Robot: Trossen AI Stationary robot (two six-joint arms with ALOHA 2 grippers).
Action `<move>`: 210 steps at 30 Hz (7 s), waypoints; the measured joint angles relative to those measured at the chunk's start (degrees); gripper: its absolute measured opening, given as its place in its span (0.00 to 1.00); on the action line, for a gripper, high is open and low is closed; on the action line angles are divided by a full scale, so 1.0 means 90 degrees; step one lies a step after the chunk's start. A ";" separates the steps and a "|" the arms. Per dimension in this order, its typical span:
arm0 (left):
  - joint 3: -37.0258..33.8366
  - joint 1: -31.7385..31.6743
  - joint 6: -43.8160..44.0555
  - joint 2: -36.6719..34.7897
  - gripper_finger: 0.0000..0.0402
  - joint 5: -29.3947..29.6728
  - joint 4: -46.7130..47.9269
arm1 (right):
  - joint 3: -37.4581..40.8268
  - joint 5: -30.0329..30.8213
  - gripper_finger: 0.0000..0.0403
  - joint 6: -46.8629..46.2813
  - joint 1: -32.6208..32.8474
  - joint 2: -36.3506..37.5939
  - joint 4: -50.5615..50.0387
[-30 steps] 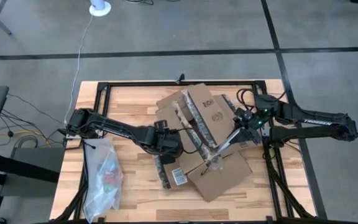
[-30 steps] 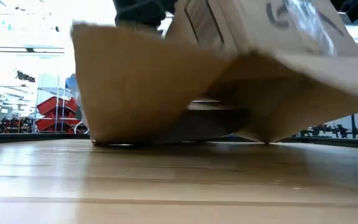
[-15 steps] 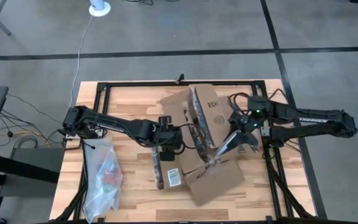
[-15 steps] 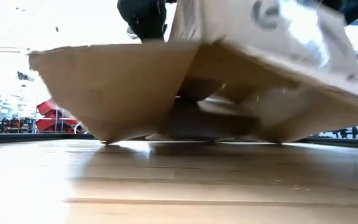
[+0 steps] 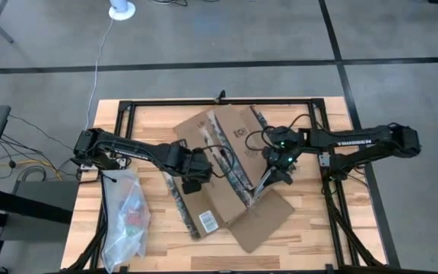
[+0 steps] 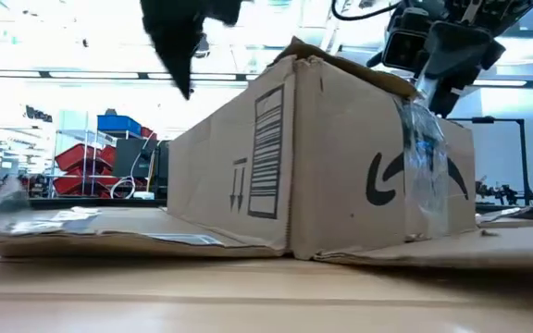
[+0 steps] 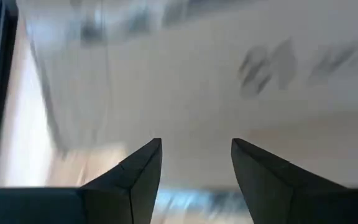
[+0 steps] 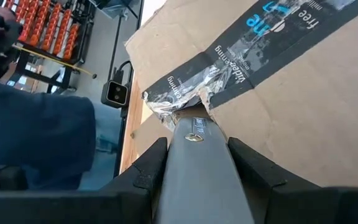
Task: Unpack boxes
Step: Break down the box until it is fully flat
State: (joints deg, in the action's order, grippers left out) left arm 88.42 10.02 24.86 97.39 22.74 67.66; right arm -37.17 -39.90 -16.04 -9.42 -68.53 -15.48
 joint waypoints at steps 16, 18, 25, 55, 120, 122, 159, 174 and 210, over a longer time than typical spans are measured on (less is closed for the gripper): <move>-0.0390 -0.0262 -0.1442 0.0965 0.45 -0.0525 -0.2023 | 0.0036 0.0045 0.33 -0.0335 0.0008 0.0015 0.0743; -0.0387 -0.0260 -0.1443 0.1028 0.45 -0.0528 -0.2046 | 0.0036 0.0039 0.39 -0.0414 0.0008 0.0015 0.0748; -0.0381 -0.0260 -0.1403 0.1063 0.45 -0.0542 -0.2115 | 0.0034 0.0012 0.27 -0.0308 0.0202 0.0015 0.0654; -0.0395 -0.0265 -0.1489 0.1068 0.45 -0.0466 -0.2382 | -0.1328 0.1469 0.27 0.0266 -0.0094 0.0826 0.1286; -0.0060 -0.0981 -0.1817 -0.1207 0.60 -0.1553 -0.4278 | -0.1430 0.2475 0.27 0.1001 0.0030 -0.0046 0.4025; -0.0064 -0.1000 -0.1850 -0.1166 0.60 -0.1554 -0.4292 | -0.1492 0.2460 0.27 0.1009 0.0030 -0.0042 0.3968; -0.0058 -0.1176 -0.1978 -0.1637 0.29 -0.0776 -0.2396 | -0.1600 0.2473 0.67 -0.0545 -0.0358 0.0044 0.3980; -0.0060 -0.1139 -0.1964 -0.1637 0.29 -0.0823 -0.2206 | -0.1600 0.2463 0.67 -0.0501 -0.0334 0.0032 0.3978; -0.0060 -0.1360 -0.2055 -0.1632 0.29 -0.2269 -0.1928 | -0.2929 0.2384 0.67 0.1476 0.0115 -0.1902 0.3074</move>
State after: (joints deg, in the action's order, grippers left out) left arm 87.88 -2.22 6.37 82.70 2.32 50.31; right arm -63.53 -18.44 -2.76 -8.39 -85.65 12.18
